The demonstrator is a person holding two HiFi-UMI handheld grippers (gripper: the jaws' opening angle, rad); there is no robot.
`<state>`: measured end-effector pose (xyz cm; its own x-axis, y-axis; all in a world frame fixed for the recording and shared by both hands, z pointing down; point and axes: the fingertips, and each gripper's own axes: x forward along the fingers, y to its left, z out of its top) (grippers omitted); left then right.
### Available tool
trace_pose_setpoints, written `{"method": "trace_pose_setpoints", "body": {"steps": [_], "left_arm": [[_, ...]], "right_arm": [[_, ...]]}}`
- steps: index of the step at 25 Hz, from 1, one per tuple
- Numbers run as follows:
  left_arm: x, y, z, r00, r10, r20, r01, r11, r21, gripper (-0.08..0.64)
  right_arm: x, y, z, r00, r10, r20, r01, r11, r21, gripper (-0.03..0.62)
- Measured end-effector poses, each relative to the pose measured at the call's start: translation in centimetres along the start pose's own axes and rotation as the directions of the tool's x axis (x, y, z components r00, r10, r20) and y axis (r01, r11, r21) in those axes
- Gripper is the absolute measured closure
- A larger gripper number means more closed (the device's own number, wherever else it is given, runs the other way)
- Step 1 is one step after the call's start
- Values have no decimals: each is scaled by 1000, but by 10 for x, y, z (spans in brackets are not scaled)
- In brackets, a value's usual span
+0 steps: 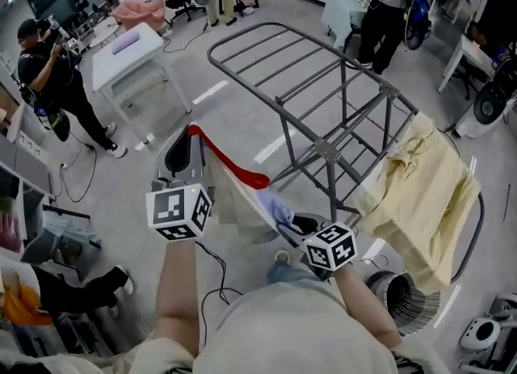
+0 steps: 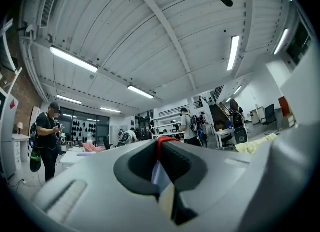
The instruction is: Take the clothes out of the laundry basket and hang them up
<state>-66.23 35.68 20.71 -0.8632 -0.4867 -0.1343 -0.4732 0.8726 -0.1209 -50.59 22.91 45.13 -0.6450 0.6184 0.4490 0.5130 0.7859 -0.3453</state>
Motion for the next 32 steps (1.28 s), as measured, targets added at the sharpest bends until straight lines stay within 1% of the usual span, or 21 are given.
{"method": "trace_pose_setpoints", "body": {"steps": [4,9,10,11,12,13,15,16,18,21,27,29,32], "left_arm": [[36,13,-1,1000,11,-6,-11,999,40,535],[72,19,-13,1000,8,-16,-7,999,49,535],[77,20,-15,1000,6,-13,-6,999,48,535],[83,22,-17,1000,5,-8,-4,999,46,535],[88,23,-18,1000,1,-3,-1,999,43,535],[94,24,-19,1000,-6,2,6,999,42,535],[106,23,-17,1000,-29,10,29,999,45,535],[111,22,-15,999,-40,11,39,998,48,535],[117,19,-14,999,-49,9,49,997,52,535],[122,21,-18,999,-43,8,42,998,49,535],[134,69,-24,999,-39,13,38,998,55,535],[137,88,-26,998,-55,14,54,997,59,535],[140,116,-26,995,-101,23,100,993,63,535]], "right_arm": [[18,-21,20,999,42,4,-42,998,40,436],[23,-46,37,995,79,62,-83,994,76,388],[24,-49,38,994,84,64,-88,994,69,363],[27,-51,37,994,91,53,-94,994,55,314],[30,-53,36,995,96,33,-97,995,36,249],[33,-55,35,996,93,12,-93,996,11,245],[40,-61,42,998,62,-12,-63,997,-45,245],[43,-64,49,999,46,-9,-46,997,-68,257],[48,-68,66,999,25,22,-23,996,-88,280],[59,-79,92,997,3,74,5,994,-108,331],[118,-97,151,997,-14,79,30,979,-204,372],[144,-100,173,996,-17,85,36,974,-225,388],[190,-106,203,996,-28,86,49,965,-257,420]]}}
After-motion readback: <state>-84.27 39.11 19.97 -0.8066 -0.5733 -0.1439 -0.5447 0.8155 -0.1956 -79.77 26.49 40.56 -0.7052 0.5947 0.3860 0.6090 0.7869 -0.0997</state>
